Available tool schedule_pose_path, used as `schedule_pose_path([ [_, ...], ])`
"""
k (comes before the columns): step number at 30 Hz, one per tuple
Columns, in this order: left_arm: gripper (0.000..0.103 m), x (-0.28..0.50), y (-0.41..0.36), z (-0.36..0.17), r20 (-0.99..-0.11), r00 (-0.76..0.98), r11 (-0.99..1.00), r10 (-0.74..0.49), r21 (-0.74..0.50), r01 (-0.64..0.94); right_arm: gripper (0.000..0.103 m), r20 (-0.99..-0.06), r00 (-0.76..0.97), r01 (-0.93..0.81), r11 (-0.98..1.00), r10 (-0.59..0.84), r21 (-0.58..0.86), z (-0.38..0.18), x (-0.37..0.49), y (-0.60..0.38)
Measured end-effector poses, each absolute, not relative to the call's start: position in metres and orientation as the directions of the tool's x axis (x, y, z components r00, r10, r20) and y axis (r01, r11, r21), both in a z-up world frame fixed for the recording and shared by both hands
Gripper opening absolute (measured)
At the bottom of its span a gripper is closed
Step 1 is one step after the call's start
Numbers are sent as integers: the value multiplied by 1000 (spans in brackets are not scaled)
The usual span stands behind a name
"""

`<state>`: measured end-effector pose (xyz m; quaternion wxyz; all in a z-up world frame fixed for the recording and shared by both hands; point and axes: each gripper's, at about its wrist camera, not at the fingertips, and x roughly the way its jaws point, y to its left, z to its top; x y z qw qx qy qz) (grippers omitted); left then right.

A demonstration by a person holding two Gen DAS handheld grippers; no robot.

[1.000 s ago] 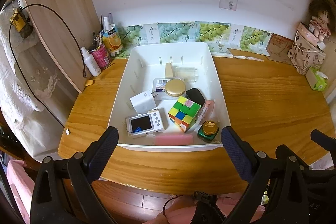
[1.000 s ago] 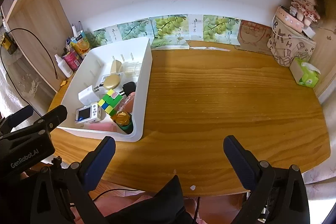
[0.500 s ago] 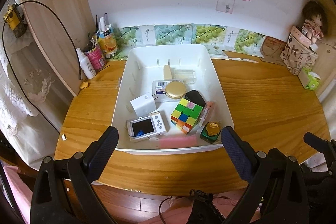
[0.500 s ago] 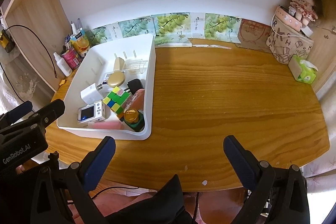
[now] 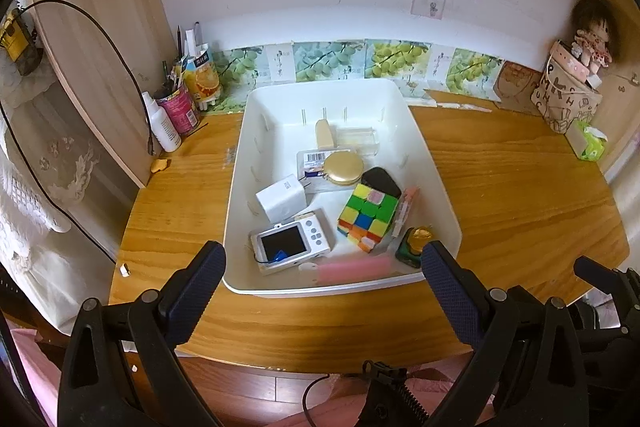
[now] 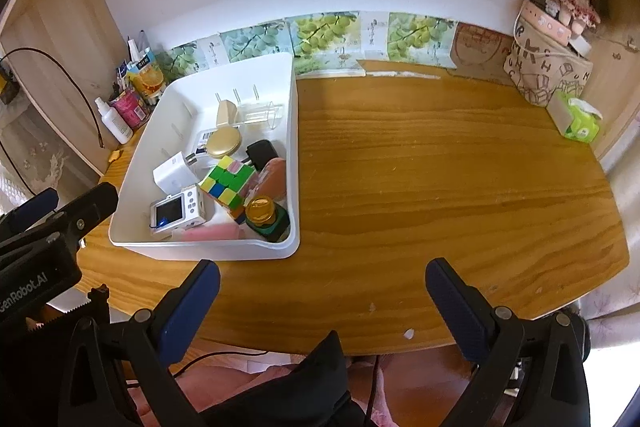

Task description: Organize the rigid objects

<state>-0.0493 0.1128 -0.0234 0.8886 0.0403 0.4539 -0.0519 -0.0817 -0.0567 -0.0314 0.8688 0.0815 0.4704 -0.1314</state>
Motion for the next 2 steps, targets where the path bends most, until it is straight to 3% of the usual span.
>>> schedule_pose_path([
  [2,99,-48,118,-25,-816,576,991,-54,27,131,103,-845,515,305,952,-145,23,-35,-80,-52],
])
